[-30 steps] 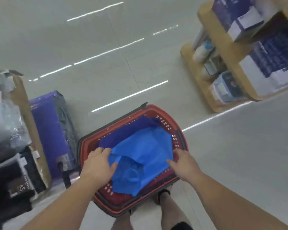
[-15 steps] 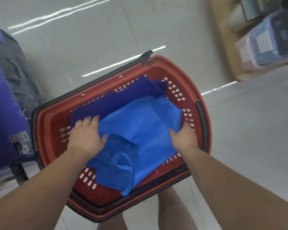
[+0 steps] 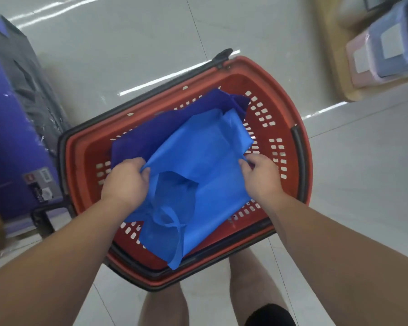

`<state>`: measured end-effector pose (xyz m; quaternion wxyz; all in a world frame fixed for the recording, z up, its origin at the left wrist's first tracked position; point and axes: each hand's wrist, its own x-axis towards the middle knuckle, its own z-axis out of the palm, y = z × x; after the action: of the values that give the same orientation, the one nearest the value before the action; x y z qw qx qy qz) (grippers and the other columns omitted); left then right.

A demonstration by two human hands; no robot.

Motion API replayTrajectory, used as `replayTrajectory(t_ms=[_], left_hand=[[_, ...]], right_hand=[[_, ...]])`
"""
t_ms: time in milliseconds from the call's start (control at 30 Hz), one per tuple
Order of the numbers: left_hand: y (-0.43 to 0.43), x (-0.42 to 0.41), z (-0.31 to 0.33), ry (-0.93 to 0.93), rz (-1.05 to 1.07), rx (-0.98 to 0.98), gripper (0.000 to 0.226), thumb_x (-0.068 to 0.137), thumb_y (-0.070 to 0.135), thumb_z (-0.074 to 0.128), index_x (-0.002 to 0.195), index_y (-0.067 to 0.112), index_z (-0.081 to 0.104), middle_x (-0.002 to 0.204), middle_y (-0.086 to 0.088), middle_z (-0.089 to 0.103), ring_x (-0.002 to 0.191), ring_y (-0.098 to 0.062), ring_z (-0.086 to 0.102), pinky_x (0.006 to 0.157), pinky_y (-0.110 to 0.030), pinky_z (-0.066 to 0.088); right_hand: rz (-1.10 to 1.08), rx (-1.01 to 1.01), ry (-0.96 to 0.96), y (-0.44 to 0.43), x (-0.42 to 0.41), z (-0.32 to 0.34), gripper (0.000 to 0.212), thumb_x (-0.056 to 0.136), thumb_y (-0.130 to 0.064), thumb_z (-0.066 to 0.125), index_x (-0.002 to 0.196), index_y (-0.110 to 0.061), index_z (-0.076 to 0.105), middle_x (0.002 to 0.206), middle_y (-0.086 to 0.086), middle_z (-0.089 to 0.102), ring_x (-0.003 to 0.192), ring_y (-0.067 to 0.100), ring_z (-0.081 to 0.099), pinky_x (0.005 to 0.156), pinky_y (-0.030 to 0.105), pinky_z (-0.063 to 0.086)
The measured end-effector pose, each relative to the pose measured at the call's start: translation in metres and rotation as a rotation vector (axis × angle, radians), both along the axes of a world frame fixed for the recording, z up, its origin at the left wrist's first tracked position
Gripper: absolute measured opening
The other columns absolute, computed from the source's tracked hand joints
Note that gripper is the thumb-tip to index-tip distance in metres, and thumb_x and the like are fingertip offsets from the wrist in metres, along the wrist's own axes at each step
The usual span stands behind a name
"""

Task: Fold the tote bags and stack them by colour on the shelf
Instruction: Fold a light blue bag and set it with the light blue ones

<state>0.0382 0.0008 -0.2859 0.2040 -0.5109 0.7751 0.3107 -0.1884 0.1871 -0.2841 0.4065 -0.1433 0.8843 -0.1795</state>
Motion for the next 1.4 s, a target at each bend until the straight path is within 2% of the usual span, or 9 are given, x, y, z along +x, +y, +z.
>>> replayTrajectory(t_ms=[367, 467, 567, 733, 833, 967, 1167, 1300, 1400], left_hand=[[-0.008, 0.053, 0.191, 0.139, 0.338, 0.051, 0.021, 0.102, 0.022, 0.053, 0.085, 0.01, 0.057, 0.075, -0.014, 0.058, 0.073, -0.031, 0.056, 0.058, -0.036, 0.038], [-0.016, 0.062, 0.253, 0.152, 0.364, 0.119, 0.012, 0.099, 0.026, 0.058, 0.108, 0.021, 0.064, 0.094, -0.007, 0.068, 0.088, -0.028, 0.064, 0.08, -0.045, 0.054], [-0.026, 0.058, 0.332, 0.278, 0.366, 0.078, 0.052, 0.09, 0.045, 0.066, 0.137, 0.028, 0.052, 0.129, -0.001, 0.062, 0.118, -0.024, 0.06, 0.102, -0.047, 0.049], [-0.019, 0.032, 0.49, 0.76, 0.426, 0.233, 0.065, 0.079, 0.059, 0.059, 0.139, 0.041, 0.044, 0.132, 0.021, 0.054, 0.109, 0.015, 0.056, 0.083, -0.007, 0.044], [-0.006, 0.027, 0.547, 0.905, 0.537, 0.379, 0.074, 0.077, 0.063, 0.064, 0.145, 0.039, 0.044, 0.13, 0.016, 0.063, 0.112, -0.002, 0.065, 0.087, -0.024, 0.052], [0.01, 0.029, 0.586, 0.993, 0.773, 0.421, 0.023, 0.098, 0.031, 0.063, 0.12, 0.029, 0.059, 0.099, 0.007, 0.077, 0.086, -0.011, 0.074, 0.064, -0.024, 0.057], [0.038, 0.038, 0.608, 1.029, 1.029, 0.288, 0.032, 0.095, -0.005, 0.055, 0.12, 0.014, 0.064, 0.112, -0.014, 0.074, 0.09, -0.027, 0.073, 0.07, -0.037, 0.057], [0.073, 0.047, 0.631, 1.02, 1.059, 0.172, 0.029, 0.098, 0.002, 0.057, 0.117, 0.022, 0.066, 0.106, -0.009, 0.077, 0.092, -0.033, 0.074, 0.07, -0.041, 0.059], [0.101, 0.066, 0.643, 1.031, 1.076, 0.086, 0.025, 0.1, 0.007, 0.057, 0.116, 0.023, 0.068, 0.107, -0.007, 0.077, 0.095, -0.032, 0.074, 0.073, -0.04, 0.057]], right_hand=[[-0.08, -0.396, 0.087, -0.04, 0.007, 0.21, 0.03, 0.103, -0.021, 0.055, 0.076, -0.03, 0.047, 0.069, -0.013, 0.046, 0.063, -0.006, 0.048, 0.06, 0.011, 0.036], [-0.045, -0.492, 0.114, -0.045, 0.015, 0.284, 0.017, 0.1, -0.018, 0.06, 0.088, -0.029, 0.057, 0.087, -0.023, 0.059, 0.079, -0.014, 0.055, 0.069, 0.006, 0.038], [0.007, -0.595, 0.16, -0.047, 0.033, 0.355, 0.009, 0.098, -0.018, 0.063, 0.089, -0.019, 0.061, 0.106, -0.025, 0.064, 0.091, -0.013, 0.058, 0.076, 0.005, 0.039], [0.235, -0.78, 0.289, -0.05, 0.086, 0.459, 0.016, 0.093, -0.032, 0.06, 0.088, -0.017, 0.061, 0.118, -0.006, 0.066, 0.115, 0.007, 0.06, 0.098, 0.018, 0.042], [0.372, -0.878, 0.396, -0.052, 0.116, 0.501, 0.02, 0.094, -0.032, 0.061, 0.087, -0.014, 0.063, 0.119, -0.001, 0.065, 0.113, 0.011, 0.057, 0.101, 0.014, 0.035], [0.587, -1.007, 0.465, -0.052, 0.127, 0.528, 0.021, 0.094, -0.03, 0.063, 0.084, -0.012, 0.066, 0.116, 0.002, 0.067, 0.108, 0.018, 0.06, 0.098, 0.028, 0.044], [0.919, -1.139, 0.462, -0.038, 0.116, 0.542, 0.033, 0.092, -0.046, 0.067, 0.083, -0.014, 0.068, 0.117, 0.001, 0.067, 0.109, 0.019, 0.058, 0.093, 0.036, 0.044], [0.816, -1.126, 0.289, -0.024, 0.089, 0.546, 0.04, 0.094, -0.058, 0.056, 0.103, -0.021, 0.068, 0.125, -0.005, 0.062, 0.119, 0.015, 0.055, 0.103, 0.036, 0.042], [0.766, -1.023, 0.372, -0.026, 0.056, 0.537, 0.043, 0.093, -0.052, 0.056, 0.125, -0.024, 0.061, 0.137, -0.002, 0.056, 0.127, 0.022, 0.05, 0.108, 0.046, 0.04]])
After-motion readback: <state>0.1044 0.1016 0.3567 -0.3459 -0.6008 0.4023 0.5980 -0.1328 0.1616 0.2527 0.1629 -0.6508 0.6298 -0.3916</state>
